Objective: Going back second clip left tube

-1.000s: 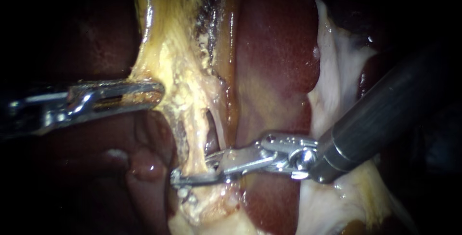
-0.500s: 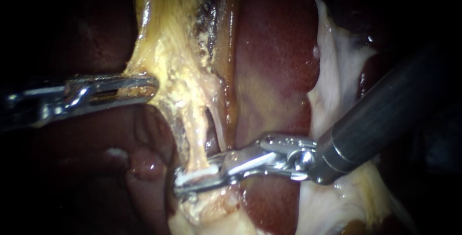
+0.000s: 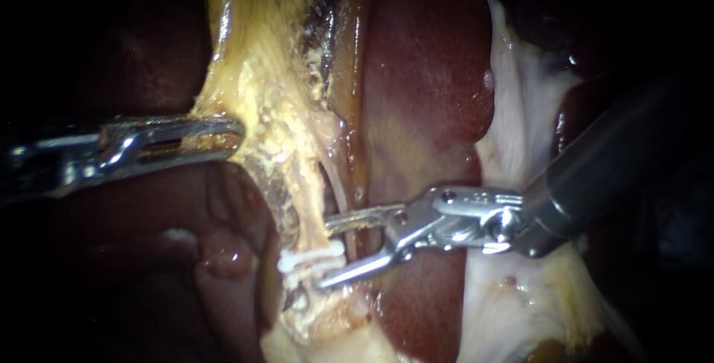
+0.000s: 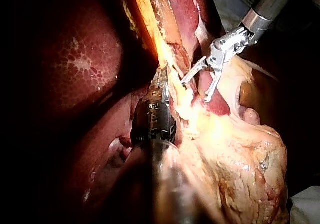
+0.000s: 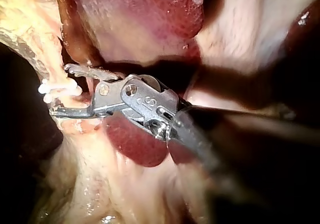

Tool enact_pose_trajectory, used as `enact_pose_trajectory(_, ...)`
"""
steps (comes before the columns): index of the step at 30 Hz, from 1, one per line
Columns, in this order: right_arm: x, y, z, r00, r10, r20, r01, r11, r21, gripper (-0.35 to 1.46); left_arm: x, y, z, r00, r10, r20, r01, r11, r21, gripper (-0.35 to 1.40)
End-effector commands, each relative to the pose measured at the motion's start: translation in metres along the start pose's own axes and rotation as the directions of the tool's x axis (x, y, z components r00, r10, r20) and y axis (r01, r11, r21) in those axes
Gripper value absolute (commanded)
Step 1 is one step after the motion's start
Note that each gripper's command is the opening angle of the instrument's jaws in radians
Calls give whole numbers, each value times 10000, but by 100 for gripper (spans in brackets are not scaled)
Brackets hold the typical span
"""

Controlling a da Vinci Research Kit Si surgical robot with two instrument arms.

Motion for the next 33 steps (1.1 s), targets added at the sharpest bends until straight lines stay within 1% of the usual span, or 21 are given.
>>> enact_pose_trajectory(1,2,-2,-9,9998,-184,6,184,9998,7,60,0,0,0,10000,6,-1,-6,10000,6,-35)
enact_pose_trajectory(3,8,-8,-26,9988,-489,-26,489,9988,-11,60,0,1,-1,10000,8,-2,-8,10000,9,-35)
enact_pose_trajectory(5,17,-13,-42,9973,-717,-184,716,9974,-59,60,0,1,-1,10000,10,8,-10,10000,-16,-35)
enact_pose_trajectory(6,23,-16,-49,9959,-846,-306,844,9964,-72,60,0,1,-1,10000,12,8,-12,10000,-14,-35)
enact_pose_trajectory(7,32,-20,-59,9943,-943,-494,940,9955,-88,60,0,1,-1,10000,12,7,-12,10000,-13,-35)
enact_pose_trajectory(8,40,-23,-66,9921,-1108,-584,1102,9938,-135,60,0,2,0,10000,13,7,-13,10000,-13,-35)
enact_pose_trajectory(10,58,-29,-82,9880,-1362,-735,1347,9906,-255,60,0,2,0,10000,13,7,-13,10000,-13,-35)
enact_pose_trajectory(13,80,-36,-103,9824,-1636,-901,1603,9861,-431,60,0,2,0,10000,13,9,-13,10000,-15,-35)
enact_pose_trajectory(17,97,-43,-123,9768,-1882,-1019,1828,9813,-601,60,2,2,3,10000,19,22,-19,10000,-30,-35)
enact_pose_trajectory(20,101,-44,-129,9751,-1958,-1038,1899,9797,-641,60,5,3,8,10000,32,40,-32,10000,-48,-35)
enact_pose_trajectory(23,99,-44,-128,9749,-1970,-1034,1911,9795,-643,60,10,6,17,9999,63,101,-63,10000,-64,-35)
enact_pose_trajectory(24,99,-44,-127,9749,-1974,-1033,1915,9794,-645,60,13,8,21,9999,84,71,-83,9999,-125,-35)
enact_pose_trajectory(25,98,-44,-127,9737,-2035,-1024,1975,9781,-651,60,16,11,27,9999,169,17,-169,9998,-110,-35)
enact_pose_trajectory(27,98,-43,-127,9737,-2037,-1023,1977,9781,-654,60,22,16,38,9999,102,-120,-103,9999,-116,-35)
enact_pose_trajectory(29,98,-44,-127,9737,-2037,-1023,1977,9781,-654,60,30,23,55,9995,52,-302,-54,10000,-67,-35)
enact_pose_trajectory(33,98,-45,-126,9736,-2041,-1021,1982,9780,-658,60,37,29,79,9988,-1,-496,-2,10000,-58,-35)
